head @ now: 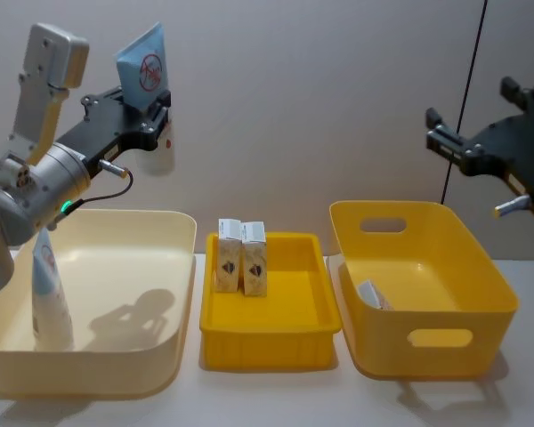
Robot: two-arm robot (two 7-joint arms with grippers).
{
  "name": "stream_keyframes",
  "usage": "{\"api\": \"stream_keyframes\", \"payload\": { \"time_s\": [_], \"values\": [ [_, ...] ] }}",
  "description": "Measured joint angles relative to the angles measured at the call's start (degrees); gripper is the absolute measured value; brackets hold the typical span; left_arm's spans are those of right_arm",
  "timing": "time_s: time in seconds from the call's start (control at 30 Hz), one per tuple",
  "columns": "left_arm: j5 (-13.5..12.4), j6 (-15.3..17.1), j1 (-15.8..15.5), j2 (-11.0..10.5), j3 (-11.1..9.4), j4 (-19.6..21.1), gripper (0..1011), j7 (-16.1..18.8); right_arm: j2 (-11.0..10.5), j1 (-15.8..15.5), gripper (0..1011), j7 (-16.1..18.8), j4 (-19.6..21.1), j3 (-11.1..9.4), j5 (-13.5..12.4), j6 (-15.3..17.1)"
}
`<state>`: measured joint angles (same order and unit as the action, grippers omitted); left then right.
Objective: Bimanual collaborative sorting of washing and personal care products
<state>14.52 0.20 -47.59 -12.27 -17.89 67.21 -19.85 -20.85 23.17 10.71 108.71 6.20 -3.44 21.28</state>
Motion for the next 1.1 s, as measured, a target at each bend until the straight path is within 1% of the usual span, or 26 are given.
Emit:
{"api": "stream_keyframes", "payload": {
  "time_s": [0.07,0.13,0.23,0.37,0.57,0.6,0.77,0.9,1.1],
  "values": [
    [0.3,0.0,-0.3,0.2,-0.1,-0.7,305,-0.6,-0.2,0.2,1001,0.9,-0.2,0.3,-0.3,-0.2],
    [0.6,0.0,-0.4,0.3,-0.2,-1.3,304,-1.0,-0.7,0.7,1001,2.9,-0.7,1.0,-1.1,-0.6],
    [0.9,0.0,-0.4,0.3,-0.4,-1.6,305,-1.4,-1.1,1.0,1001,4.4,-1.1,1.5,-1.7,-0.9],
    [1.0,0.4,0.2,0.3,-0.6,-1.7,305,-1.7,-1.8,1.7,1001,7.4,-1.8,2.7,-3.0,-1.4],
    [0.9,2.2,2.8,-0.9,-0.6,0.0,304,-1.2,-2.7,2.7,1001,11.0,-2.8,4.0,-4.6,-2.1],
    [0.9,2.4,3.2,-1.1,-0.6,0.3,305,-1.1,-2.9,2.9,1001,12.1,-3.1,4.3,-5.1,-2.3],
    [0.7,3.4,4.5,-1.8,-0.4,1.8,305,-0.9,-3.3,3.2,1001,13.7,-3.4,4.9,-6.0,-2.7],
    [0.7,3.9,4.9,-2.2,-0.4,2.8,305,-1.0,-3.3,3.4,1001,14.1,-3.4,5.4,-6.6,-1.4],
    [0.9,4.0,4.7,-2.2,-0.5,3.7,305,-1.9,-2.9,4.1,1001,14.5,-3.5,6.5,-7.7,1.9]
  ]
}}
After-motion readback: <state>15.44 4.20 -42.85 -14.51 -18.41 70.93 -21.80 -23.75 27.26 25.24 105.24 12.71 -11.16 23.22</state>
